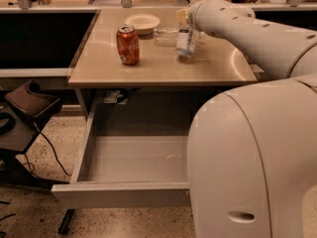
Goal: Pick blue plastic bottle from top drawer and place on counter
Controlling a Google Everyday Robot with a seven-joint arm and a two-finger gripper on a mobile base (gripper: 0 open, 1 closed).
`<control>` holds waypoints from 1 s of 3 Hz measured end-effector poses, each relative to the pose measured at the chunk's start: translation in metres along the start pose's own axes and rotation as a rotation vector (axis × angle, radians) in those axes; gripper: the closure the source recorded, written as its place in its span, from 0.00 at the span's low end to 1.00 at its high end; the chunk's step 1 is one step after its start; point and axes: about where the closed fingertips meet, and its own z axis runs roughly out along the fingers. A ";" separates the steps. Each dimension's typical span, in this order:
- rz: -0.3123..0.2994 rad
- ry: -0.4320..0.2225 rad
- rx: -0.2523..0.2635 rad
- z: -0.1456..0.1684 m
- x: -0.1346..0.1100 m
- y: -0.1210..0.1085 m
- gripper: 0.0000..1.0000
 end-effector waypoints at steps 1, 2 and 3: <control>0.000 0.000 0.000 0.000 0.000 0.000 0.11; 0.000 0.000 0.000 0.000 0.000 0.000 0.00; 0.000 0.000 0.000 0.000 0.000 0.000 0.00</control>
Offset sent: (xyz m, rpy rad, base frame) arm 0.0000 0.0000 0.0000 0.0000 0.0000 0.0000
